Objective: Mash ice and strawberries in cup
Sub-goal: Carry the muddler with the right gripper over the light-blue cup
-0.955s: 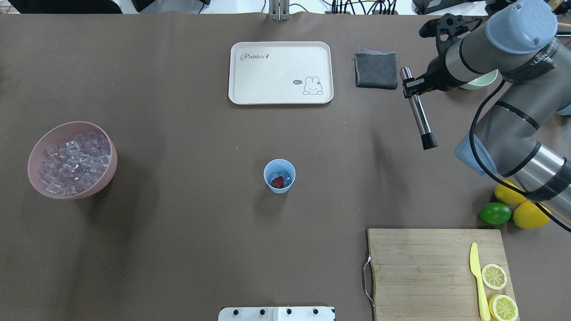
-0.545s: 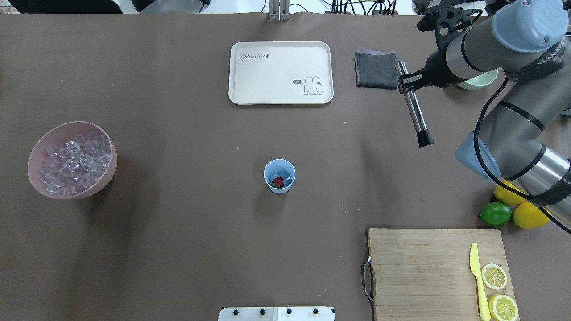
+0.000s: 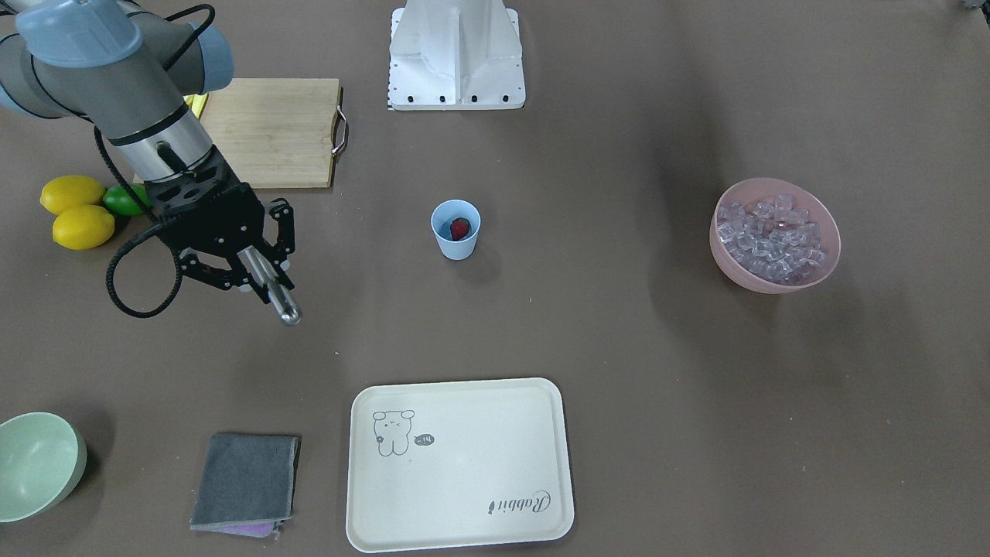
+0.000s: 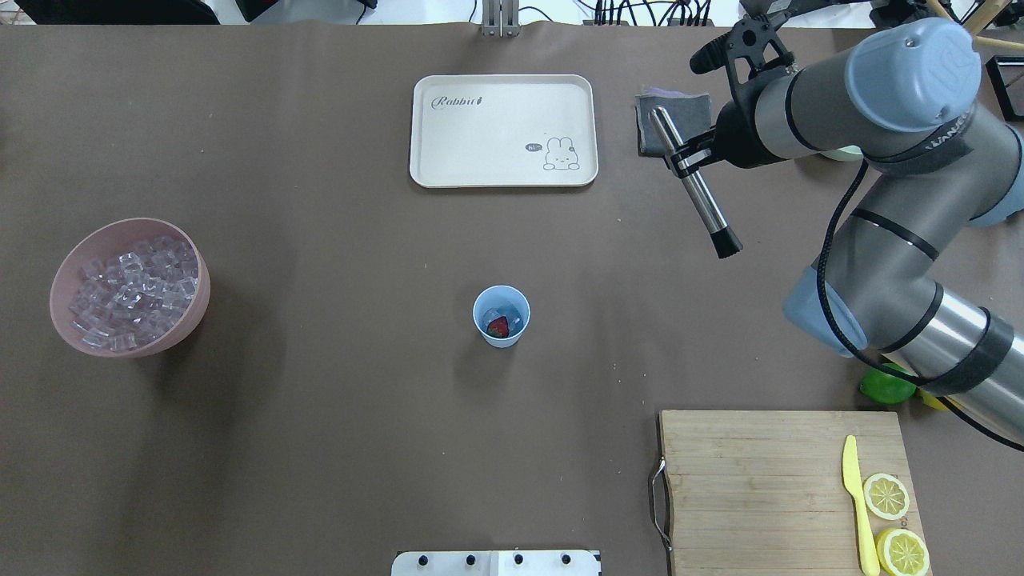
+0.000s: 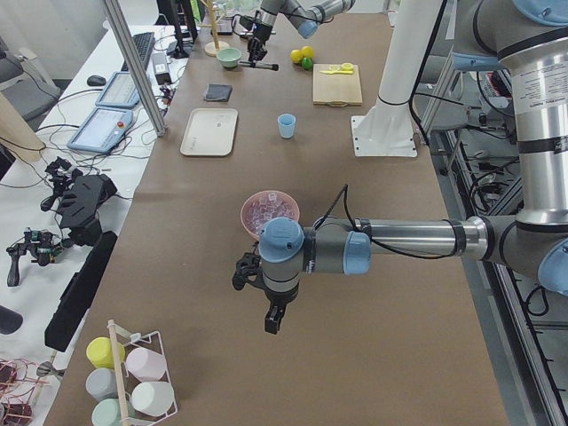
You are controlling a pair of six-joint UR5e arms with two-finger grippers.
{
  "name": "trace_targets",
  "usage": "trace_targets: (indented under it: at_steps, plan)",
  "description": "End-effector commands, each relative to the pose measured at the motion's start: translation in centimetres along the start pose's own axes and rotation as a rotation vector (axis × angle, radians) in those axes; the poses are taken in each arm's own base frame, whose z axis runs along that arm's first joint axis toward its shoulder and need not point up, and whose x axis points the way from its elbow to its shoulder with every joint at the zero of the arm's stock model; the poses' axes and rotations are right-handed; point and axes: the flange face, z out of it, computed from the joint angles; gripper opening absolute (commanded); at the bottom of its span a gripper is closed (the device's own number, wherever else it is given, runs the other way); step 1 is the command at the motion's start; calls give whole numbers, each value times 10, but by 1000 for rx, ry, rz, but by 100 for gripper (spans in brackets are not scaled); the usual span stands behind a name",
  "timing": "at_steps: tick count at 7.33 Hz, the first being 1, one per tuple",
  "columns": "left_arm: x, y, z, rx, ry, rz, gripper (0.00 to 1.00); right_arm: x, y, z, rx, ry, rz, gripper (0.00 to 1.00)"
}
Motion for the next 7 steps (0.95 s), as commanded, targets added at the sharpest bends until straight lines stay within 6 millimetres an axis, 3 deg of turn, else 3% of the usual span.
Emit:
trace_targets:
  at_steps: [1, 5, 7]
  plan:
    - [0, 0, 0, 0, 0, -2, 98, -82, 11, 11, 198, -111, -105, 0]
    - [0, 3, 1, 6, -2, 4, 98, -134, -7, -1, 317, -182, -263, 0]
    - [-1, 3, 1, 8, -4, 8, 98, -166, 11, 14, 432, -241, -287, 0]
